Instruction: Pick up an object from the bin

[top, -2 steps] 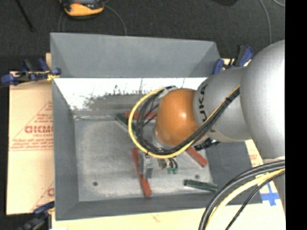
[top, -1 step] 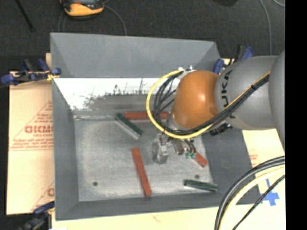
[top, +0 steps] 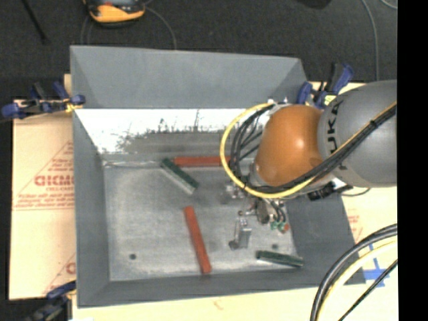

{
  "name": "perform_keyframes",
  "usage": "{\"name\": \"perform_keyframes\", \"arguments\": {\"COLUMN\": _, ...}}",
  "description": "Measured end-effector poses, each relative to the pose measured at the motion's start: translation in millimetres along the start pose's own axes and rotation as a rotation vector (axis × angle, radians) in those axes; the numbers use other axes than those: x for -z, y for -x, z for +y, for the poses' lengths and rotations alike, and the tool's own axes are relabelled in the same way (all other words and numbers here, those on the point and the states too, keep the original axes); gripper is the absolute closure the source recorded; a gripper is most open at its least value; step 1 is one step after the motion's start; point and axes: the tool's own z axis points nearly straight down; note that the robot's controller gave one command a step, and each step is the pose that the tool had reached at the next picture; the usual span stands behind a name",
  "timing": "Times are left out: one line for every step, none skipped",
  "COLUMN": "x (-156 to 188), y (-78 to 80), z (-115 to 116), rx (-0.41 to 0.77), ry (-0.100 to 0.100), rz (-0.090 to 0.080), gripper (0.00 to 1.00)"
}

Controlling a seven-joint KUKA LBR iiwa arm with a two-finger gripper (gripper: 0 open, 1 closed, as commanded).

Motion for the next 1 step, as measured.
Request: {"name": "perform_keyframes", "arguments": {"x": -0.3, "y": 0.4, "z": 0.4, "rx": -0.001, "ry": 0.000, "rz": -0.001, "gripper": 0.00}}
